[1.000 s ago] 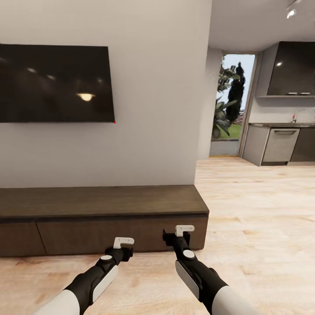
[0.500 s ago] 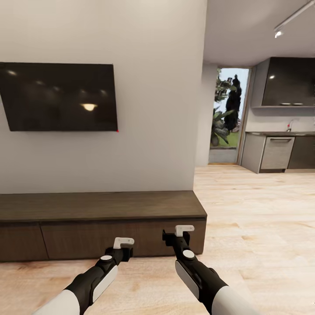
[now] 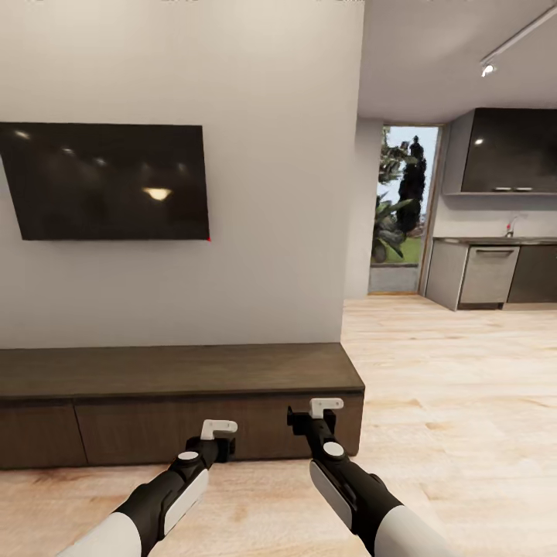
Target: Place each of the two pumpkins and all three candles from the living room inside a cabinet in the living room (use any cabinet), then make sure every cabinet is closed, and position the cauldron so it is next to a table in the living room.
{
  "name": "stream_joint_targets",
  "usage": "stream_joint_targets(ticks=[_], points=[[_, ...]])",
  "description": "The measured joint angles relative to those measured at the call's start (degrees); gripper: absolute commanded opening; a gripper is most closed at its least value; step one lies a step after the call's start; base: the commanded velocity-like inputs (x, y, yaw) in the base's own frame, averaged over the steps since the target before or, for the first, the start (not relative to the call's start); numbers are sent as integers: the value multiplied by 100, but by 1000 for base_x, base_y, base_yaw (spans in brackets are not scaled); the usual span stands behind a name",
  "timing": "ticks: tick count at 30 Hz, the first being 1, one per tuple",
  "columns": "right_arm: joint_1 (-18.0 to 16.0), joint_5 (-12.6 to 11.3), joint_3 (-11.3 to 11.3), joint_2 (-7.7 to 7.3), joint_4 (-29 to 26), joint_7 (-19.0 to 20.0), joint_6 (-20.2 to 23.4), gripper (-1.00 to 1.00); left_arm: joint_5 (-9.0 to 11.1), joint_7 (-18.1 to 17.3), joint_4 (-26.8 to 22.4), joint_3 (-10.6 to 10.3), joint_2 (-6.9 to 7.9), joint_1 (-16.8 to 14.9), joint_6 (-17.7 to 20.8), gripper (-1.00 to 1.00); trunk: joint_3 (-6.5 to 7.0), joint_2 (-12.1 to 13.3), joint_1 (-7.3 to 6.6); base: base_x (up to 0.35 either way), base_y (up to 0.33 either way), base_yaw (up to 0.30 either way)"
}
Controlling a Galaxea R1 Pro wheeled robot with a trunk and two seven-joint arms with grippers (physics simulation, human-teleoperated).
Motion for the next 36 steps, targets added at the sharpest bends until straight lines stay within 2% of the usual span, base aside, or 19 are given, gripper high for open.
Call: stream_joint_targets(ticks=[21, 27, 31, 32, 36], points=[[0, -10, -34, -19, 28, 5, 2, 100, -17, 21, 56, 8, -16, 0, -1, 100, 377, 842, -461, 0, 0, 0], [18, -3, -33, -51, 66, -10, 5, 100, -1, 40, 419, 14, -24, -1, -4, 100, 485, 1083, -593, 0, 0, 0], [35, -4, -70, -160, 212, -9, 6, 100, 5, 29, 766, 18, -10, -2, -11, 100, 556, 1244, -681, 0, 0, 0], [38, -3, -102, -216, 247, -24, 6, 100, 13, -15, 978, 30, -3, -2, -30, 100, 574, 1284, -703, 0, 0, 0], [49, 0, -138, -282, 276, -63, 24, 100, 12, -285, 1379, 60, 15, -3, -84, 100, 646, 1444, -791, 0, 0, 0]])
